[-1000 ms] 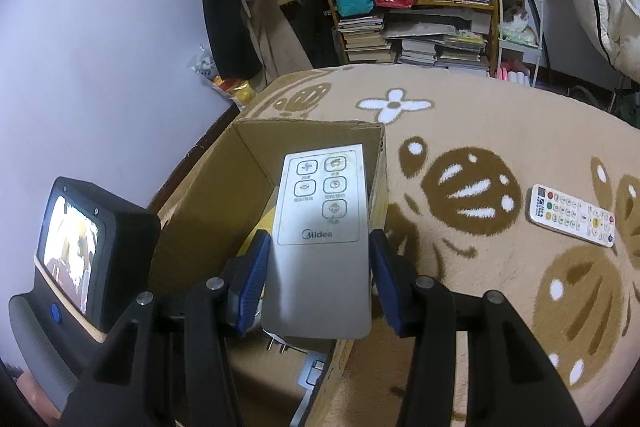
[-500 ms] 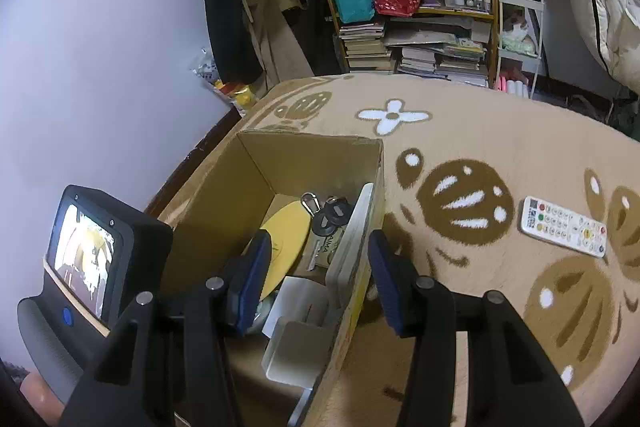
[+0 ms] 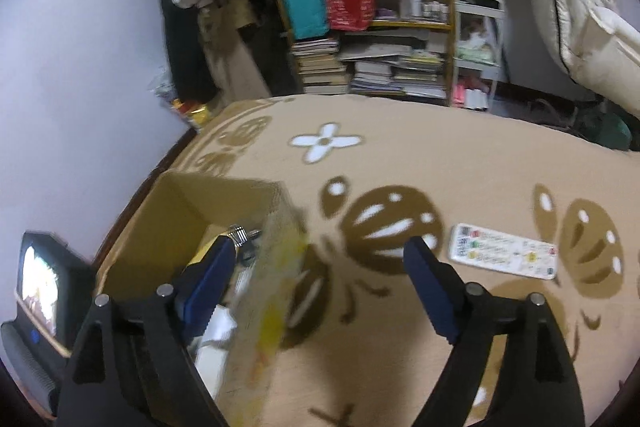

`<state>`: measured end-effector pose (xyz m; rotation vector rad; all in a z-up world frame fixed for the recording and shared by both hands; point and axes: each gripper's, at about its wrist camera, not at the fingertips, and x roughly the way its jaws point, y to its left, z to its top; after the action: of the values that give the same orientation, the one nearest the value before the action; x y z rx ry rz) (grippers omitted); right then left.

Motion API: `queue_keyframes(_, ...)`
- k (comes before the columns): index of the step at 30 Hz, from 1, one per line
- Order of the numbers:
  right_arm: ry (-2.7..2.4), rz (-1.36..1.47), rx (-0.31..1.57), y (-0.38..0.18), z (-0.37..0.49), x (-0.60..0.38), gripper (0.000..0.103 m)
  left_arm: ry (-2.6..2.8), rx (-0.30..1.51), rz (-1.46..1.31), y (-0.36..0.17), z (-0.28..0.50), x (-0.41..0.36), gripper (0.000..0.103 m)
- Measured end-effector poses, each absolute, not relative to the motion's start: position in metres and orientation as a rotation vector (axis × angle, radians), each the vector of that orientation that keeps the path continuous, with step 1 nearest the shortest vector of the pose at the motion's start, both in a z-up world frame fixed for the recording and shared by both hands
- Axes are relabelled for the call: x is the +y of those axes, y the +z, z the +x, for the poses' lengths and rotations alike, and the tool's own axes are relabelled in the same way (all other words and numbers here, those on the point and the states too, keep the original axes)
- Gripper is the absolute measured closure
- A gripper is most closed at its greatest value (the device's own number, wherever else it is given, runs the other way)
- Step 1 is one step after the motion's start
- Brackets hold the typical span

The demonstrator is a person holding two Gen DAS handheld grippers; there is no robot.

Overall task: Organize rigid objects
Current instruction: 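Lower the right gripper onto the white JSCN remote and grasp it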

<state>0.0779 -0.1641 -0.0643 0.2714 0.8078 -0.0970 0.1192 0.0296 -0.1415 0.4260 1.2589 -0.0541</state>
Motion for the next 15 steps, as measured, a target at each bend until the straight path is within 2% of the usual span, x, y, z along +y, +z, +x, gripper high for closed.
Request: queue_keyframes(15, -0.179, 0.303, 0.89, -0.094, 0.098, -0.277, 0.011, -0.037, 1.246, 0.467, -0.146, 0.116, 0.022, 0.08)
